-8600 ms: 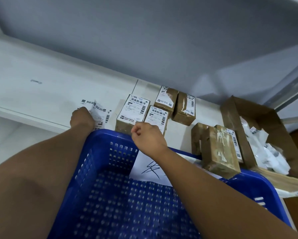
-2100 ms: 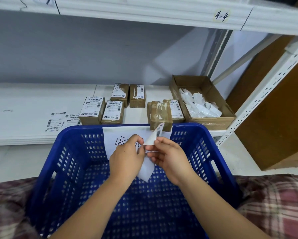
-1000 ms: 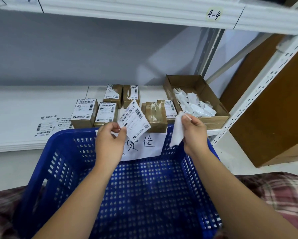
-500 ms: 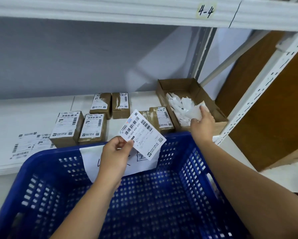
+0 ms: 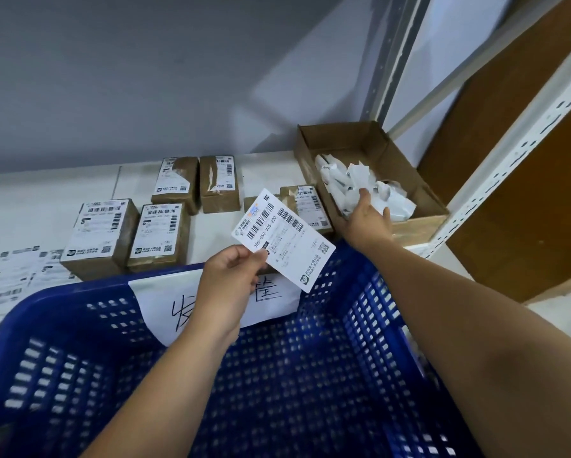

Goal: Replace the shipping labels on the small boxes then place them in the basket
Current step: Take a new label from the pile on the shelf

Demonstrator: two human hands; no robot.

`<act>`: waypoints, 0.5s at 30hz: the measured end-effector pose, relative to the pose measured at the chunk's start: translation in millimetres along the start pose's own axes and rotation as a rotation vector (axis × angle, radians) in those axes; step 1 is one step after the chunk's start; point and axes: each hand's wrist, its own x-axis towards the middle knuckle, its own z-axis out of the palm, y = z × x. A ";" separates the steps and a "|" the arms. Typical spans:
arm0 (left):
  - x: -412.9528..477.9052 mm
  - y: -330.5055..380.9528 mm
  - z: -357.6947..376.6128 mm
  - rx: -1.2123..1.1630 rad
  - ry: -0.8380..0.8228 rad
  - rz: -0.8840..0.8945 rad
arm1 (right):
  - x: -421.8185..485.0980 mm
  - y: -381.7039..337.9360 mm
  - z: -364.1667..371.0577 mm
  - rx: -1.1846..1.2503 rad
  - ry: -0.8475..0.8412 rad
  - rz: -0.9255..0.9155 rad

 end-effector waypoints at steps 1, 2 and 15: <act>0.5 -1.1 -1.4 0.000 0.003 -0.007 | 1.9 1.4 1.1 -0.066 -0.021 -0.032; 1.2 -2.7 -3.7 -0.002 0.009 -0.013 | 2.8 2.2 1.6 -0.145 -0.072 -0.052; -3.9 -6.9 -13.9 0.003 0.009 -0.007 | -9.6 -3.3 -13.8 -0.197 -0.041 0.076</act>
